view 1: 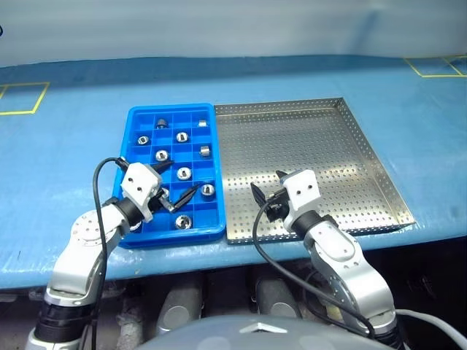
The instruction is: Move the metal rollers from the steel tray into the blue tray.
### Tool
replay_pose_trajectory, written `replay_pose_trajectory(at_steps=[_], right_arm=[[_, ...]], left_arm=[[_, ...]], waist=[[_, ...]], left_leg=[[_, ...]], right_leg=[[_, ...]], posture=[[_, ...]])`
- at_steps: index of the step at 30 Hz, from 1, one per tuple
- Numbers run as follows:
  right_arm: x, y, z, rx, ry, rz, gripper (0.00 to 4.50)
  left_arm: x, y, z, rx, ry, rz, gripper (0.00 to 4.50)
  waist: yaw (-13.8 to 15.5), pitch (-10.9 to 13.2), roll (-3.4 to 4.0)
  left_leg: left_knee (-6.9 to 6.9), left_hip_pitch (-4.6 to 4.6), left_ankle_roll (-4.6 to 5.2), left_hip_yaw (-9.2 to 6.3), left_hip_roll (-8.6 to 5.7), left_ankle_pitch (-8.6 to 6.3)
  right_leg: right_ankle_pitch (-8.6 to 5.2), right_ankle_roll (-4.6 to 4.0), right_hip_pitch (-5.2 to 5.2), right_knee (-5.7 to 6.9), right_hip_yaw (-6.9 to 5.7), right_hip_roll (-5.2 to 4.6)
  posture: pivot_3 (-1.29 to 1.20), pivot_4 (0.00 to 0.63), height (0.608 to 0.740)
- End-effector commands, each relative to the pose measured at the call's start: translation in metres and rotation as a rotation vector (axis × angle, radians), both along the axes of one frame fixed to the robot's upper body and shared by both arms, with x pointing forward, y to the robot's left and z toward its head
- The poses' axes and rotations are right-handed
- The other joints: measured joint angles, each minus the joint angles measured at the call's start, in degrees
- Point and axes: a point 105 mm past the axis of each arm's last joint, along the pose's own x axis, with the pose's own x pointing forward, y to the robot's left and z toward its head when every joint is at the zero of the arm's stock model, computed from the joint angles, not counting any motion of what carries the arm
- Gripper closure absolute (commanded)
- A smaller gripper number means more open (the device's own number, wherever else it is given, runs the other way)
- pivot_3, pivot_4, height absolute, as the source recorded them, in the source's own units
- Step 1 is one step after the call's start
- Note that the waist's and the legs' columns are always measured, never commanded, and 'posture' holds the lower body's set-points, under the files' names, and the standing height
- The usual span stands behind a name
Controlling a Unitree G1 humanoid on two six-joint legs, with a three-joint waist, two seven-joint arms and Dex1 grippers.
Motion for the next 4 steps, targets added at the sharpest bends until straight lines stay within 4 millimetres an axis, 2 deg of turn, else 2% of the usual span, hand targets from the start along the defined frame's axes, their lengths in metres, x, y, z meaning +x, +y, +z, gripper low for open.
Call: replay_pose_trajectory(at_steps=[1, 4], right_arm=[[0.0003, -0.0023, 0.0104, 0.012, -0.047, -0.014, 0.88], [-0.0005, -0.0018, 0.0099, 0.014, -0.045, -0.012, 0.88]], left_arm=[[-0.0012, -0.0058, 0.0122, -0.001, -0.045, -0.022, 0.06], [-0.0021, -0.0077, 0.0125, -0.006, -0.042, -0.027, 0.06]], waist=[[0.0, 0.0, 0.0], [0.0, 0.0, 0.0]], left_leg=[[0.0, 0.0, 0.0, 0.0, 0.0, 0.0], [0.0, 0.0, 0.0, 0.0, 0.0, 0.0]], right_leg=[[0.0, 0.0, 0.0, 0.0, 0.0, 0.0], [0.0, 0.0, 0.0, 0.0, 0.0, 0.0]], posture=[[-0.02, 0.15, 0.74], [-0.02, 0.15, 0.74]])
